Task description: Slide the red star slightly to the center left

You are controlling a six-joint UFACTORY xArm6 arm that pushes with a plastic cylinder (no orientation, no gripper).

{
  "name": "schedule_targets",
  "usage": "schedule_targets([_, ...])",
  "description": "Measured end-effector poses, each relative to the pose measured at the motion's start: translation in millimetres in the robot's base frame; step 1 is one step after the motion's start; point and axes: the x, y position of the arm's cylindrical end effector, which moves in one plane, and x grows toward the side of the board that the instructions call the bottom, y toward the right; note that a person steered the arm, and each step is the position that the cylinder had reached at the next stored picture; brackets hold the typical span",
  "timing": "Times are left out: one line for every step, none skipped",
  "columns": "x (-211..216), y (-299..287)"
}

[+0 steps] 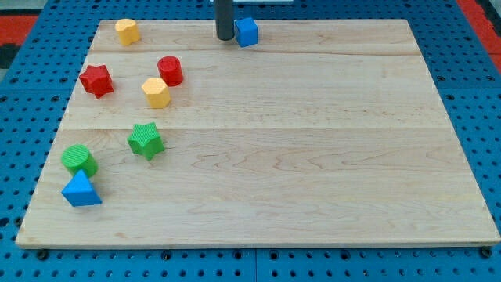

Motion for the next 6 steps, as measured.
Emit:
schedule_targets([2.9,-67.6])
schedule_targets([11.2,-127.4])
schedule_targets([70.5,-160.9])
schedule_targets([116.0,-158.3])
schedule_targets([153.3,-172.8])
schedule_targets([186.0,-174.8])
